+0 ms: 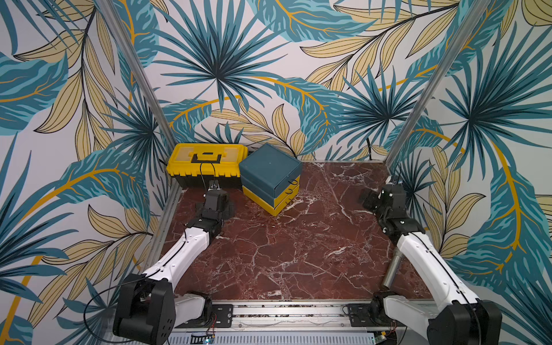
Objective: Place the fruit knives into the drawer by color
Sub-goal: Reset both arms
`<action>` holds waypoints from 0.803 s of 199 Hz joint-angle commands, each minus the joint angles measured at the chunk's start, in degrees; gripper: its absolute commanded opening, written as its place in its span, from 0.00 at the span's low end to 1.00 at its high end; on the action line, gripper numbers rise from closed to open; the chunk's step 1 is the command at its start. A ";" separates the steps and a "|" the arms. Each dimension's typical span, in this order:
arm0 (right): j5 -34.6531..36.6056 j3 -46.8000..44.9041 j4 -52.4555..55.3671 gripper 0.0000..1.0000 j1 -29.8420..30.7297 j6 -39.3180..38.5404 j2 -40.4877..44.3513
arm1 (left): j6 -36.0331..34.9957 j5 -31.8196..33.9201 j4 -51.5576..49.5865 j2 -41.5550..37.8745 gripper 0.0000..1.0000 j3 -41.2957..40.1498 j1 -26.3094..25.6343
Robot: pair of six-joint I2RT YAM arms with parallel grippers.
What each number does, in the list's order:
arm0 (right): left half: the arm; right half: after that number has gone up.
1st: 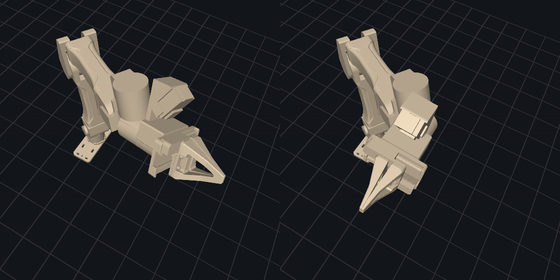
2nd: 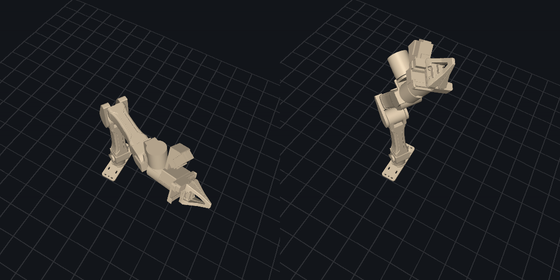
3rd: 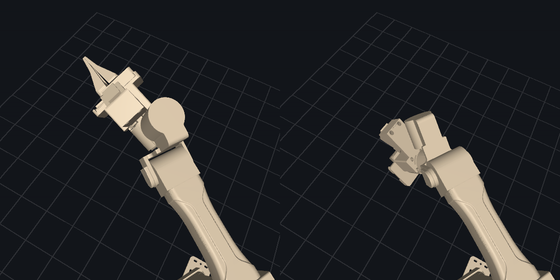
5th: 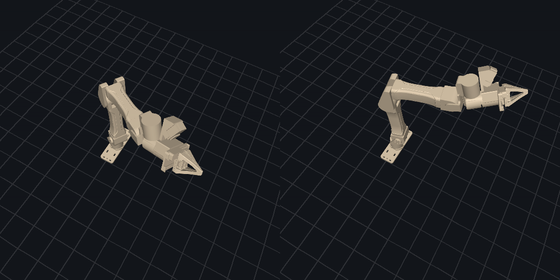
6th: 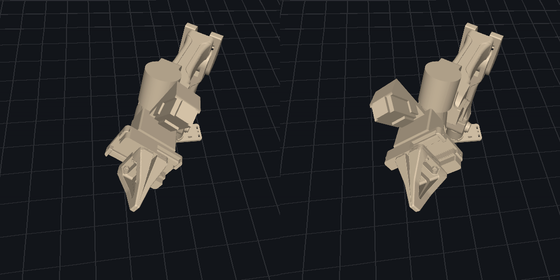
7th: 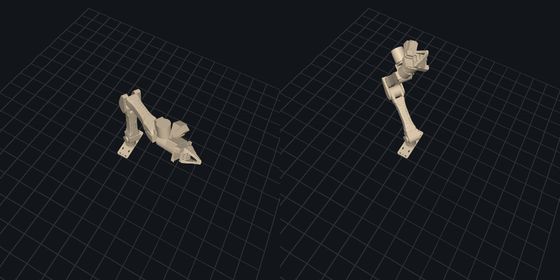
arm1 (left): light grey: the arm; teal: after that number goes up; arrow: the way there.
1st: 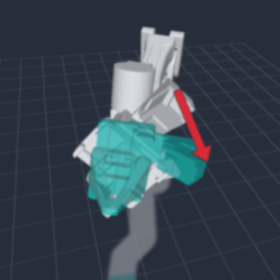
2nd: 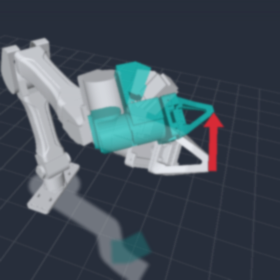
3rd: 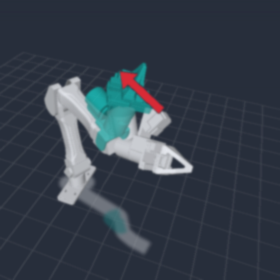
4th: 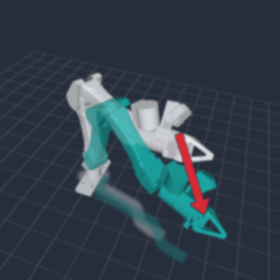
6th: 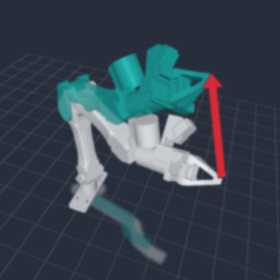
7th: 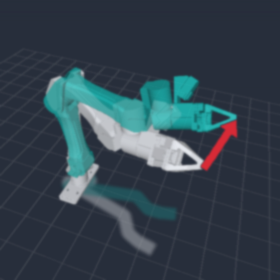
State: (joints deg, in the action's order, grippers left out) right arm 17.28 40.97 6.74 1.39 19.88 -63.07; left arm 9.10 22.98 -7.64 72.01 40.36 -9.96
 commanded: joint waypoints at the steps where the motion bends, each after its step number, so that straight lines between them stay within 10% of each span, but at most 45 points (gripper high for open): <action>1: 7.14 -14.44 -24.83 1.00 -0.07 -10.55 0.48 | -2.91 -0.35 23.22 1.01 1.00 -7.84 2.11; 41: 7.07 -20.04 -48.01 1.00 -0.15 -11.35 -11.75 | -13.33 -6.23 55.59 8.91 1.00 -18.97 2.71; 73: 2.97 -19.29 -57.24 1.00 0.04 -14.48 -19.99 | -8.40 -15.65 79.69 20.68 1.00 -25.19 10.25; 94: 0.84 -20.70 -65.75 1.00 0.54 -16.56 -25.38 | -7.24 -17.36 55.77 14.83 1.00 -17.35 10.83; 105: 1.05 -17.77 -53.39 1.00 0.55 -13.62 -21.85 | -7.53 -18.72 60.94 16.70 1.00 -18.48 11.16; 160: 0.88 -19.15 -57.71 1.00 0.63 -15.04 -22.56 | -7.87 -18.78 62.74 17.59 1.00 -18.83 11.36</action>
State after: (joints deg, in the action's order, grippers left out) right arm 18.65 21.96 -49.95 1.80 5.43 -86.37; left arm 1.48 5.69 53.58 89.49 21.28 0.97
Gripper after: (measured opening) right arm 0.995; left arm 0.997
